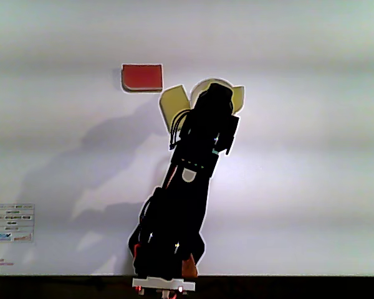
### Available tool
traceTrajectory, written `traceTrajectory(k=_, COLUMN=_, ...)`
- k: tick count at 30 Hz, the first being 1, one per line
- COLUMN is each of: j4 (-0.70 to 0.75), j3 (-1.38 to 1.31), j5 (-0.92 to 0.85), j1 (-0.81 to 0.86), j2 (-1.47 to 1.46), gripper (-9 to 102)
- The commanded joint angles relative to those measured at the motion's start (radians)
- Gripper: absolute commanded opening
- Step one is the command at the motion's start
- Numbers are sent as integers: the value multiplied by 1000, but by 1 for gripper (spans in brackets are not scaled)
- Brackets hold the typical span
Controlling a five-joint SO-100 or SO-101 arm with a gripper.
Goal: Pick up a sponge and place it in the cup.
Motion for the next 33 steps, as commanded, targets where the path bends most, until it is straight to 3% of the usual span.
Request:
traceTrajectory(k=1, j4=-35, j3=31, j5=-15, j1=18, j2=-5, gripper=0)
traceTrajectory(k=9, j4=-126, j3=64, j5=-12, j1=-2, j2=-64, gripper=1)
traceTrajectory(k=16, j4=-146, j3=74, j5=-15, j1=-20, j2=-72, gripper=13)
traceTrajectory(k=23, j4=-144, j3=71, j5=-46, j1=-31, j2=-64, gripper=37)
traceTrajectory(k=33, j4=-158, j3=63, j5=-69, j1=-32, j2=-41, gripper=41)
